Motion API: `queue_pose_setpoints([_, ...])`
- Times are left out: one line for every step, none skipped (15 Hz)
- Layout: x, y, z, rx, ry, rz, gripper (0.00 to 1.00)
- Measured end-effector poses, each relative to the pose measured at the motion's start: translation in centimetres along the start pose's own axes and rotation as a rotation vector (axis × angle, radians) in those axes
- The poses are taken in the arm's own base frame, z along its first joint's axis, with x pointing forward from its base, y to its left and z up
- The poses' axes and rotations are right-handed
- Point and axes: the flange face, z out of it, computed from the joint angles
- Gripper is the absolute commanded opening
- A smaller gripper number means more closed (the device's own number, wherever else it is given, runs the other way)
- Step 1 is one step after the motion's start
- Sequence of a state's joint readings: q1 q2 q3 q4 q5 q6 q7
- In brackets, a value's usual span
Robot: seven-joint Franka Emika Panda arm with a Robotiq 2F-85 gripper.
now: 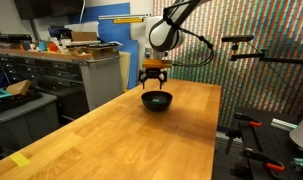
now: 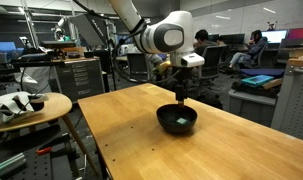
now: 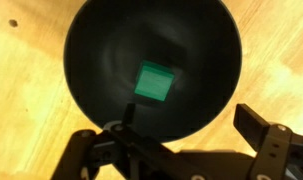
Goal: Put the block in the bowl
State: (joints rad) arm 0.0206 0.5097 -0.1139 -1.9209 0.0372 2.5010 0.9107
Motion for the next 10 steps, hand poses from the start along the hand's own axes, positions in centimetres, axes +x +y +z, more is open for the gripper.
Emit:
queue_pose_setpoints([-0.2, -0.2, -1.5, -0.012, 0.005, -0.048, 1.0])
queue_pose_setpoints([-0.4, -0.3, -3.1, -0.022, 0.008, -0.099, 1.0])
queue_pose_setpoints([-0.6, -0.3, -4.7, -0.031, 0.013, -0.151, 1.0])
queue_pose_setpoints([-0.7, -0.3, -6.5, -0.042, 0.015, -0.203, 1.0])
queue_pose_setpoints([-0.9, -0.1, -8.0, -0.053, 0.017, -0.251, 1.0])
queue_pose_setpoints([-1.0, 0.1, -9.5, -0.06, 0.017, -0.295, 1.0])
queue_pose_setpoints([-1.1, 0.3, -10.9, -0.062, 0.017, -0.338, 1.0])
queue_pose_setpoints([-1.3, 0.5, -12.2, -0.058, 0.016, -0.385, 1.0])
queue_pose_setpoints([-1.4, 0.7, -13.2, -0.054, 0.017, -0.415, 1.0])
queue_pose_setpoints([-1.6, 1.0, -13.8, -0.052, 0.016, -0.431, 1.0])
